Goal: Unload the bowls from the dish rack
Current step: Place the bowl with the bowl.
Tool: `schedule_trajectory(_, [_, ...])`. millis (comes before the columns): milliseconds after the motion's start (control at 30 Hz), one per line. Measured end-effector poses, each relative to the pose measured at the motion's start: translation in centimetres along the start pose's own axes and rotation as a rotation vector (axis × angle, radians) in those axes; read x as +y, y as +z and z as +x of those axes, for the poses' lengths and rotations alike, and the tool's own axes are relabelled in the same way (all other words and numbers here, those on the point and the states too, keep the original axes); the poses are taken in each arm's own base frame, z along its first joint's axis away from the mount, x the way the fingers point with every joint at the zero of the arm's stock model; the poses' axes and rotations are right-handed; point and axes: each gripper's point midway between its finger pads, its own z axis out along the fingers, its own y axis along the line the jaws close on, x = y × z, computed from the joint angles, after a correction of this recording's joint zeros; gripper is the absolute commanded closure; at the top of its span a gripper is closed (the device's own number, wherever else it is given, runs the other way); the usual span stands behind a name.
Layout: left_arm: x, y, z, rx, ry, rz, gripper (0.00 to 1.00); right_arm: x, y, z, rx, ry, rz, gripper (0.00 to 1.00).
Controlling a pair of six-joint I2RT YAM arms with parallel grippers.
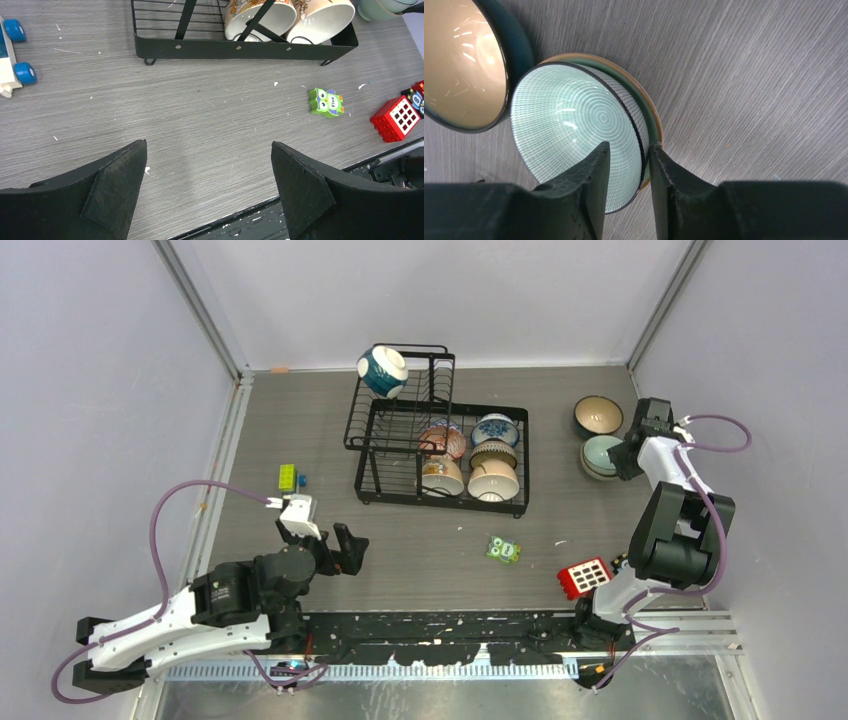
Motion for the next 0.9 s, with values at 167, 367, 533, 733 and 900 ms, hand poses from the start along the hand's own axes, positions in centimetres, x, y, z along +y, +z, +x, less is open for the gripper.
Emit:
schedule_trajectory(167, [0.0,0.0,0.0,-0.001,-0.001,0.001,0.05,-0.1,-0.9,-0.2,-0.003,0.0,-0.001,0.55])
schedule_trajectory(367, [0.0,-0.1,-0.1,-0.004,-0.007,0.005,0.05,-0.2,-1.6,-0.6,-0.014,-0.006,0.002,0.54])
schedule_trajectory(533, [0.0,-0.2,-0.1,-0.007,-0.012,0.011,0.05,-0.8,-2.0,-0.6,-0.013,-0.015,0.021,0.61])
schedule_trajectory(733, [0.1,-0.2,0.0,-0.005,-0.011,0.01,0.05,-1.1,-2.3,-0.7,-0.019,-0.03,0.029,0.72])
schedule_trajectory(900, [0.1,-0.1,0.2,0.0,-0.008,0.012,0.05,-1.2,-2.3,-0.7,-0.017,-0.037,0.031,0.78])
